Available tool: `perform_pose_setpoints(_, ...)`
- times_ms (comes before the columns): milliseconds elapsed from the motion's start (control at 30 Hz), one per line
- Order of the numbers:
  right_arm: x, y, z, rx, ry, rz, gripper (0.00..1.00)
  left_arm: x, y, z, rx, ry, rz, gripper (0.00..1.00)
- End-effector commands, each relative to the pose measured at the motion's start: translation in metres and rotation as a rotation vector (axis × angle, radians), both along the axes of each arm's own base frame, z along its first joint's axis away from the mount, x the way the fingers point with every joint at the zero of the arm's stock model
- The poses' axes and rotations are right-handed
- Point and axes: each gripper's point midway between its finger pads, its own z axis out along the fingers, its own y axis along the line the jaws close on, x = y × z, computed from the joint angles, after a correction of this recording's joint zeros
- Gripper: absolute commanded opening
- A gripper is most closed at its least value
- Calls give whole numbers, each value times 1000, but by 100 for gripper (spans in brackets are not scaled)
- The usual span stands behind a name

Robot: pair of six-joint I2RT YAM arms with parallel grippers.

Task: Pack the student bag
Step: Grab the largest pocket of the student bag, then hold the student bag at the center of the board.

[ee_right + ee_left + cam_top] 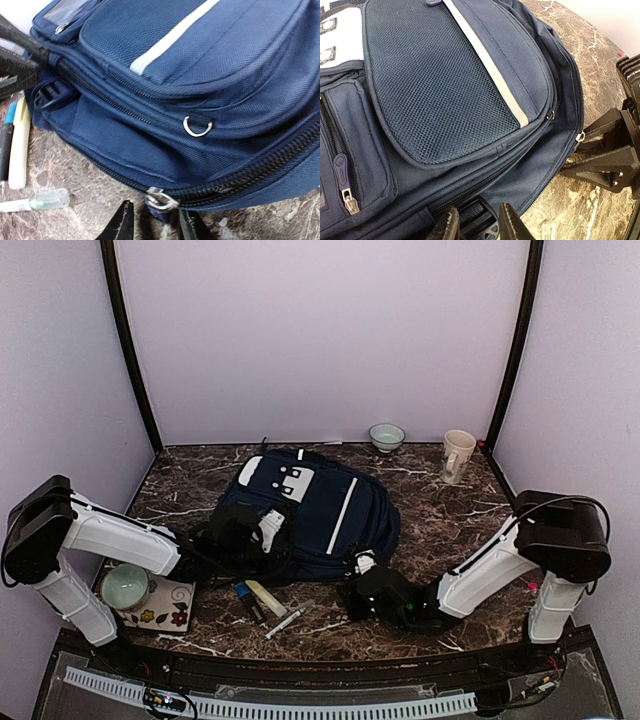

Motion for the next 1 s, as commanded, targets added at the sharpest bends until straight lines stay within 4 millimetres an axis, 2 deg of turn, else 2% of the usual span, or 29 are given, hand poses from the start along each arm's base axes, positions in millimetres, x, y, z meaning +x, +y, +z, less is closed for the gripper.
perform_pose_setpoints(0,4,-8,-8,6,-32,-55,24,-1,1,10,-22,-16,-12,29)
perform_pose_setpoints(200,-3,4,-3,7,-20,23,0,-8,-2,16,-55,-41,-60,32)
perform_pose_setpoints(333,-13,7,3,-12,25,89,0,-13,-6,21,-85,-81,-109,39)
perform_pose_setpoints(433,-22,11,18,10,55,154,0,-17,-10,18,-94,-104,-150,46)
perform_pose_setpoints(567,-30,2,24,54,126,213,0,-25,-20,23,-106,-166,-228,63)
perform_pose_setpoints(633,-30,-2,27,86,160,236,0,-30,-24,27,-116,-196,-272,67)
perform_pose_setpoints(767,-30,-3,26,124,206,271,0,-37,-35,32,-128,-234,-368,69)
perform_pose_setpoints(800,-30,-1,37,154,198,283,0,-39,-38,32,-128,-242,-389,69)
perform_pose_setpoints(967,-32,-2,46,222,222,313,0,-49,-49,24,-108,-252,-505,68)
